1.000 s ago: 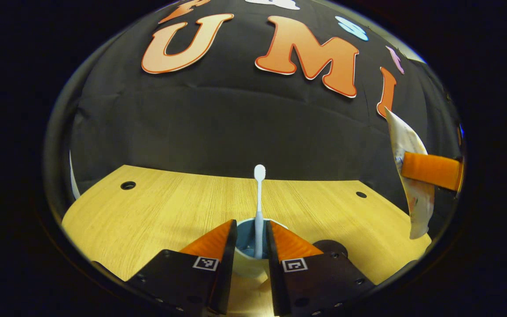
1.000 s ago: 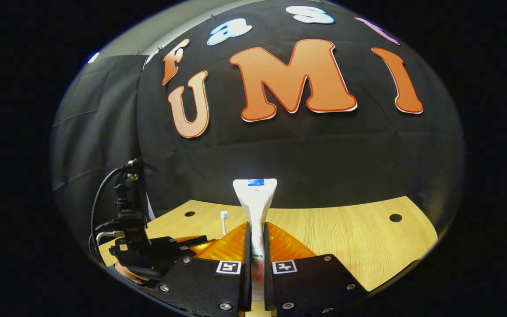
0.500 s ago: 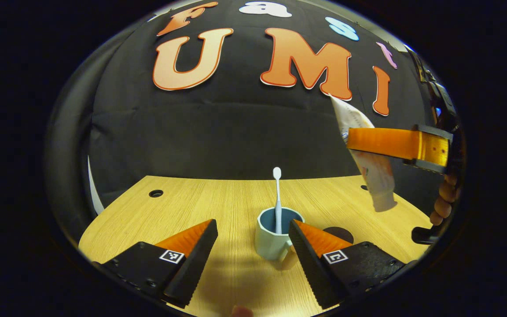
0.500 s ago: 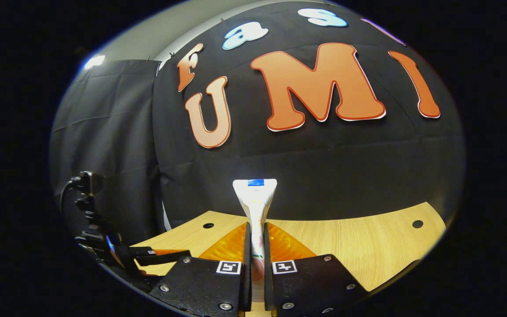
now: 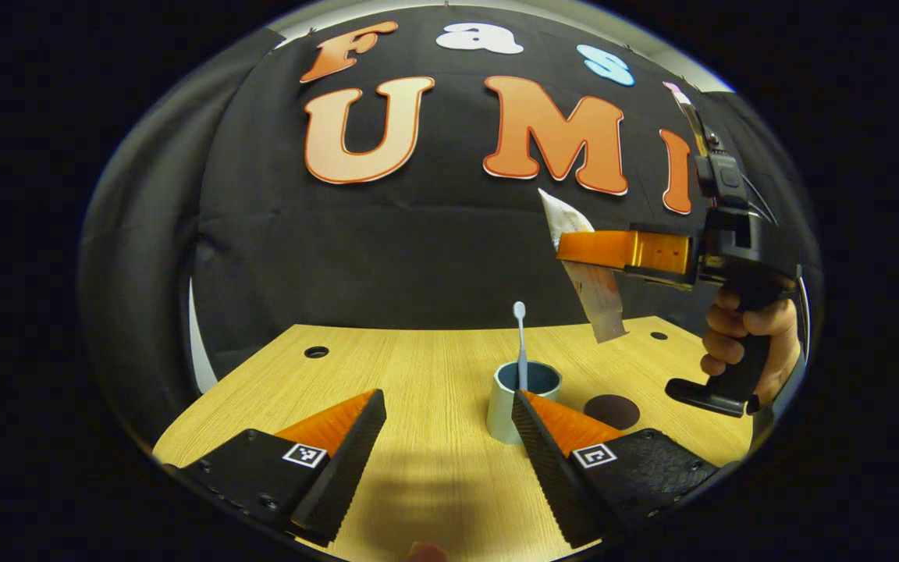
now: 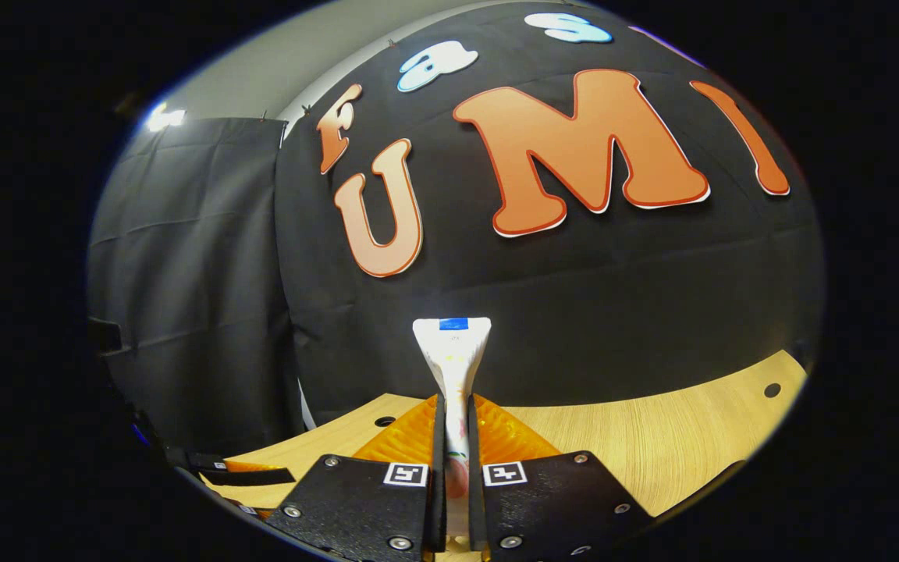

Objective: Put the toothbrush and toothpaste on the desktop into the cup, then pick up the cup and place it on the coaster on the desktop.

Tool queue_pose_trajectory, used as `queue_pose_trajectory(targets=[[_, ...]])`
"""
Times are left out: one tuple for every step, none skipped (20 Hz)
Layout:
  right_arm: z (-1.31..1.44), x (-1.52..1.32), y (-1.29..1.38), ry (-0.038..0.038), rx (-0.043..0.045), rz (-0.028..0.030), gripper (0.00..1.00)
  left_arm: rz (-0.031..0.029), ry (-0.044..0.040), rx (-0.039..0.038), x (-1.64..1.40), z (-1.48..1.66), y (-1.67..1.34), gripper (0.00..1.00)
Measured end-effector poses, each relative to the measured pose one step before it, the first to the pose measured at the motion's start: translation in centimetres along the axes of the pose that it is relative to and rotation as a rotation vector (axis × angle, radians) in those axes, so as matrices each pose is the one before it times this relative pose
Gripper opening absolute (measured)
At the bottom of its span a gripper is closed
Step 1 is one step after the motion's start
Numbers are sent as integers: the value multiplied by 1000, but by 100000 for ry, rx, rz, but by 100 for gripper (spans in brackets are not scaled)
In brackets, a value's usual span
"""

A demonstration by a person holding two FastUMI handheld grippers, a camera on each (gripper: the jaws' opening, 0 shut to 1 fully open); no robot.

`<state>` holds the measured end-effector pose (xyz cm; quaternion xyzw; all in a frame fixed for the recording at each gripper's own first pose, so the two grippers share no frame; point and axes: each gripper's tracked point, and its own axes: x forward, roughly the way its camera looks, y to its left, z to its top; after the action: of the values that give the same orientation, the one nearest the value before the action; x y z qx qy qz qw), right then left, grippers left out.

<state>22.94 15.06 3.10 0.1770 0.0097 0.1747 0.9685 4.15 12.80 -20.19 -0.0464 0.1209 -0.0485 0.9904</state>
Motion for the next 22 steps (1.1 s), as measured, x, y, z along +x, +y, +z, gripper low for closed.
queue_pose_trajectory(targets=[[-339,397,44,-375,-213,-27,12,1579,-2708,1403,-158,253,786,98],[-477,441,46,-216,-495,296,12,2094,-1169,1758,-324,-143,1077,98],[-383,465,-5,-188,-433,190,12,1504,-824,816,-42,-154,805,98],[-507,422,74,-158,-136,328,12,755,-58,-106,-119,-326,597,98],[-410,460,117,-319,326,669,12,228,410,-596,-138,-201,270,98],[-466,529,169,-311,451,502,12,485,258,-399,-240,-253,362,98],[-582,378,173,-49,464,384,12,546,279,65,-130,-200,308,98],[-624,507,212,180,-105,825,12,1014,190,-47,-33,-131,263,98],[-472,484,169,42,-366,523,12,465,403,-102,-11,-123,116,98],[-546,465,64,2,-796,225,12,132,-259,-160,-183,-94,64,98],[-430,413,87,131,-700,20,12,191,-485,97,-230,199,173,98],[-482,389,87,212,-854,68,12,636,-134,259,-35,-3,117,98],[-527,283,-1,500,-842,-183,12,194,-163,243,6,73,4,98],[-673,132,3,858,-1071,-245,12,119,-250,46,-76,43,19,98],[-671,112,-167,1288,-961,-795,12,-90,80,64,-73,17,-52,98],[-769,4,-178,1470,-1591,-827,12,78,162,148,-188,-280,70,98],[-527,69,-137,1094,-1609,-687,12,91,739,251,32,-139,-149,98],[-562,22,-111,1548,-2042,-369,13,15,238,229,59,-272,-64,98],[-428,-103,49,1130,-1852,-107,13,-66,620,229,25,1,-105,98],[-165,-339,-7,372,-1998,108,14,-95,174,-28,81,-131,-175,98],[-462,-53,-144,1278,-1876,-964,15,-228,327,-152,-15,44,-181,98],[7,-290,-333,903,-1099,-788,16,-207,327,-156,22,-148,-187,98]])
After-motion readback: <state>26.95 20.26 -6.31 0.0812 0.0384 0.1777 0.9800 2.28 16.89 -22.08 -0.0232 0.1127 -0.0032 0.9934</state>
